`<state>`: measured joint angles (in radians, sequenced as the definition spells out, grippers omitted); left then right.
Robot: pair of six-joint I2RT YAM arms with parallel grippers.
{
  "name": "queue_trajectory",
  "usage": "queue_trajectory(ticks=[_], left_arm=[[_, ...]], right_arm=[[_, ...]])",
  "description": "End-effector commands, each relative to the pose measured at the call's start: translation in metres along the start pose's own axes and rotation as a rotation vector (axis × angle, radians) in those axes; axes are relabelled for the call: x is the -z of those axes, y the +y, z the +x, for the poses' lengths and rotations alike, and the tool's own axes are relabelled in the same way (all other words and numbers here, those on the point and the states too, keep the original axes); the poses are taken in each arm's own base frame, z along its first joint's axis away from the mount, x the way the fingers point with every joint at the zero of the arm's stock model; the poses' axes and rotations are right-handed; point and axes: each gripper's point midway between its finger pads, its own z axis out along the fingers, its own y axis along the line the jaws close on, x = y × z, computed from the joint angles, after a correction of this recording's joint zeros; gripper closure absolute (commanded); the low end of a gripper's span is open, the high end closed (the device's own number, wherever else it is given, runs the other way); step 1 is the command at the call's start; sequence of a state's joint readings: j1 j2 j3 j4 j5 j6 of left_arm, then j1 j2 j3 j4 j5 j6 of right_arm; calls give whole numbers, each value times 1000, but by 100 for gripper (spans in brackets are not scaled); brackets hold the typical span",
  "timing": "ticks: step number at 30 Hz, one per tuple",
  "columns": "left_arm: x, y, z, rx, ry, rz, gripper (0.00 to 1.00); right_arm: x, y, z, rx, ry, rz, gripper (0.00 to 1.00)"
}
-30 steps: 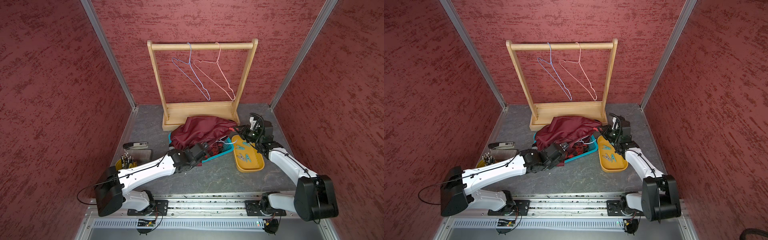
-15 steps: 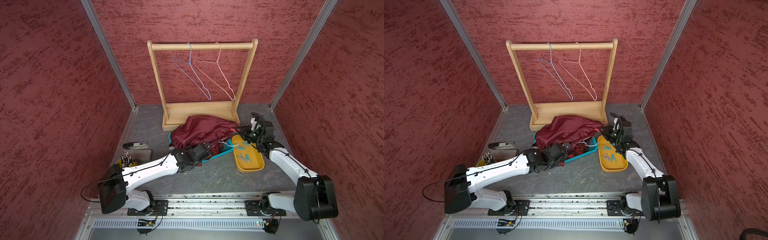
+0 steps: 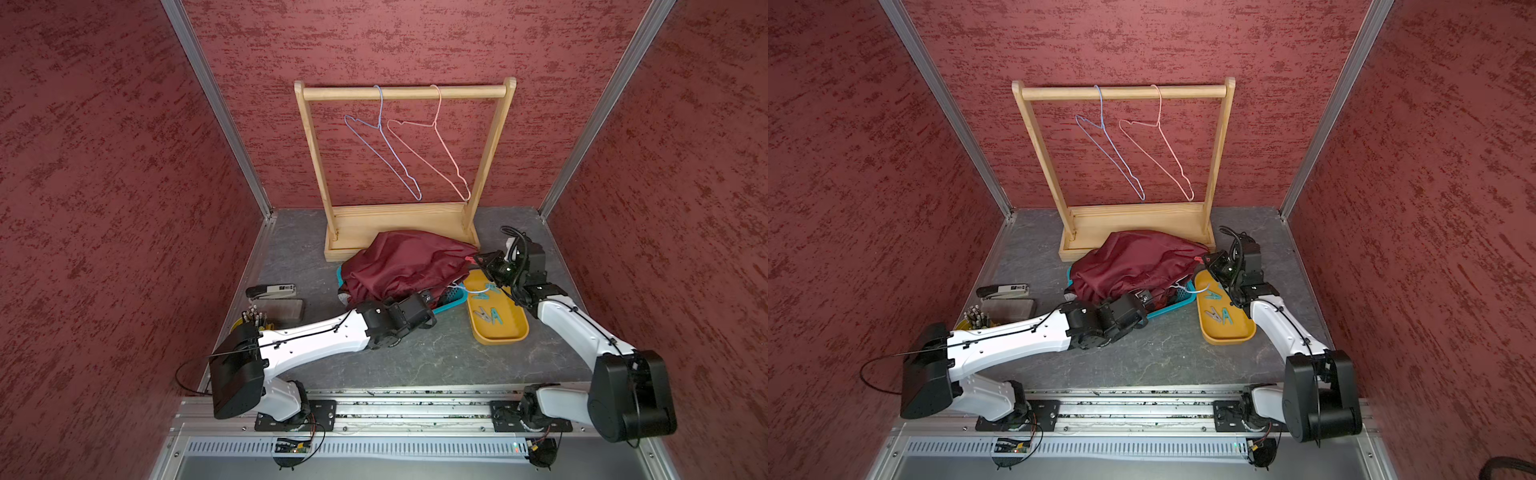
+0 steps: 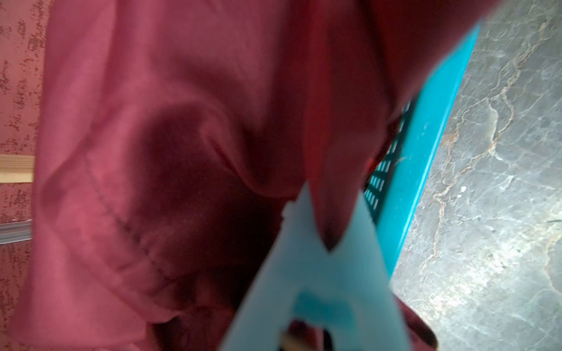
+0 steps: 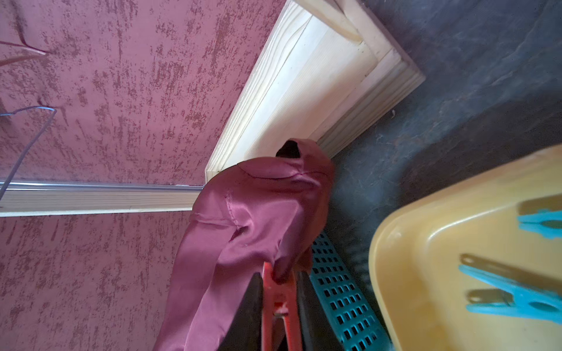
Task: Remove the clothespins securing long-sleeve shirts to the hanger
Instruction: Remove the clamp from the hanger.
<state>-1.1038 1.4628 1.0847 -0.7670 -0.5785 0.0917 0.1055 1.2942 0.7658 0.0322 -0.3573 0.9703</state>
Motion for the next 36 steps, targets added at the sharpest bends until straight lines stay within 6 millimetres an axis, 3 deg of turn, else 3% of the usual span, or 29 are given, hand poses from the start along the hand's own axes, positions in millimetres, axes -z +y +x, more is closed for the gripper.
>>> queue_trajectory(ticks=[1,10,19,28,36], left_arm=[[4,-2,-11,58,-26,9,100],[-5,-6,-7,94,8,29,100],[-21,2,4,170,73,41,100],[-30,0,19,181,118,47,100],[-20,8,29,212,117,38,100]], right_arm=[[0,-5,-8,-25,-69,47,98],[2,-16,-5,-32,-68,107,100],[22,-10,-2,-3,-55,131,100],[31,-9,-18,-5,-56,133,100],[23,-6,-31,6,-36,102,100]])
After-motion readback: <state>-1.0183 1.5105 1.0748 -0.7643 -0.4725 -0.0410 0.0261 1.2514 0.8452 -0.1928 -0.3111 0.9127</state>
